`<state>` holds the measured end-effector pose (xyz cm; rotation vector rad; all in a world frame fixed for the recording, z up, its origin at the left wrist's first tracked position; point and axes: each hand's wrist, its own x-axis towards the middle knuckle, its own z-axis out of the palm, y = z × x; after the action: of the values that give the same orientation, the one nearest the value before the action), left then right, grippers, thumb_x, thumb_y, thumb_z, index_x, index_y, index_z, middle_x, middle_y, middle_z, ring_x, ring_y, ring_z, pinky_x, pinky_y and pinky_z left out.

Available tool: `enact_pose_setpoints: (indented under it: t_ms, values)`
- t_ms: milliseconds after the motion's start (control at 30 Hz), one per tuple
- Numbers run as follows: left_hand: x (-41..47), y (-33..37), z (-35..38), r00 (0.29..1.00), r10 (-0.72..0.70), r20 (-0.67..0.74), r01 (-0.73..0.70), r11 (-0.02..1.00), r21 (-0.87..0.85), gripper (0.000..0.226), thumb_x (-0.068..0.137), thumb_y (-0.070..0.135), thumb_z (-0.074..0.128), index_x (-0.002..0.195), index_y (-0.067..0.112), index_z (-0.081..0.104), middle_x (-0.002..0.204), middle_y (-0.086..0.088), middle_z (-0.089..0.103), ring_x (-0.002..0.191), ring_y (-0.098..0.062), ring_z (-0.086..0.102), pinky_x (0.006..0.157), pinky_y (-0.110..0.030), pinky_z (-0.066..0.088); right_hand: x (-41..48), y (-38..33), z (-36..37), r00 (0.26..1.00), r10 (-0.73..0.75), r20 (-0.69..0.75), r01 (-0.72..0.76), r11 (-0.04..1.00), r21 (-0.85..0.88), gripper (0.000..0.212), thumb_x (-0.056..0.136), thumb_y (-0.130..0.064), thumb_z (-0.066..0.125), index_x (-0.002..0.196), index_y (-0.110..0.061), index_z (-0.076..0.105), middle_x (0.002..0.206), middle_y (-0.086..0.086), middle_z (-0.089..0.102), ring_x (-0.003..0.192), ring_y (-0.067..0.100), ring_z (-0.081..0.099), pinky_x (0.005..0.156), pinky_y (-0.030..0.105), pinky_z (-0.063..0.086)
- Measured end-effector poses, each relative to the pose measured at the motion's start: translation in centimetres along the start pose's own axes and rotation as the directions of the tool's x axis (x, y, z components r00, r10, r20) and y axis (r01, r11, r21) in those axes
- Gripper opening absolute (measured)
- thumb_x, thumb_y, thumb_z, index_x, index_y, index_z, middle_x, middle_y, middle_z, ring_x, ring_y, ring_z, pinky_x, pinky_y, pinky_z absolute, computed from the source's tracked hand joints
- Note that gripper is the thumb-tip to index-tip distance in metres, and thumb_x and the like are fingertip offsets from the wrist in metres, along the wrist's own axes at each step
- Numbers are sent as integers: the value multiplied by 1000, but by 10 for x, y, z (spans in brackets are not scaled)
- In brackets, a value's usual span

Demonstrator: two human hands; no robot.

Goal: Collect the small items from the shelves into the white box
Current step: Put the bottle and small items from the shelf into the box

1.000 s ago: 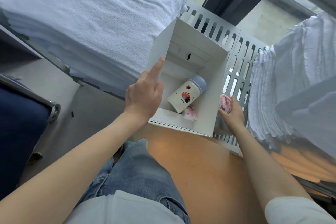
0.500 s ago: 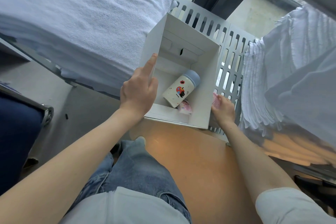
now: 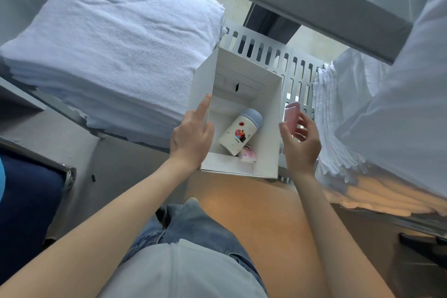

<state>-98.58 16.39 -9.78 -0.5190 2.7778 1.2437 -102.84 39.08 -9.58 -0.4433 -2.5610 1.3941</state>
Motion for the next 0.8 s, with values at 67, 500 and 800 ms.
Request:
enact_pose_setpoints:
  t_ms: [67, 500, 800]
  values:
    - [1, 1, -1, 1000, 8, 11, -8, 1000, -2, 62, 95, 24, 40, 150, 46, 19, 119, -11, 56, 87, -36, 58, 80, -43, 48, -11, -11, 23, 984, -123, 126, 130, 990, -50, 49, 82, -27, 76, 126, -13, 58, 107, -1, 65, 85, 2, 63, 73, 14, 51]
    - [1, -5, -5, 996, 6, 89, -2, 999, -40, 66, 95, 24, 40, 148, 51, 13, 104, -11, 58, 83, -34, 58, 78, -43, 50, -9, 27, 25, 971, -73, 229, 142, 943, -301, 72, 83, -17, 72, 146, -16, 39, 149, 7, 42, 139, 23, 36, 114, 40, 32]
    - [1, -7, -19, 981, 12, 193, 12, 992, -123, 70, 91, 17, 45, 149, 48, 19, 57, -2, 40, 58, -18, 37, 65, -36, 41, -20, 35, 7, 868, 166, 468, -213, 976, 49, 77, 83, 4, 65, 141, -39, 40, 129, -6, 62, 117, 12, 59, 94, 30, 50]
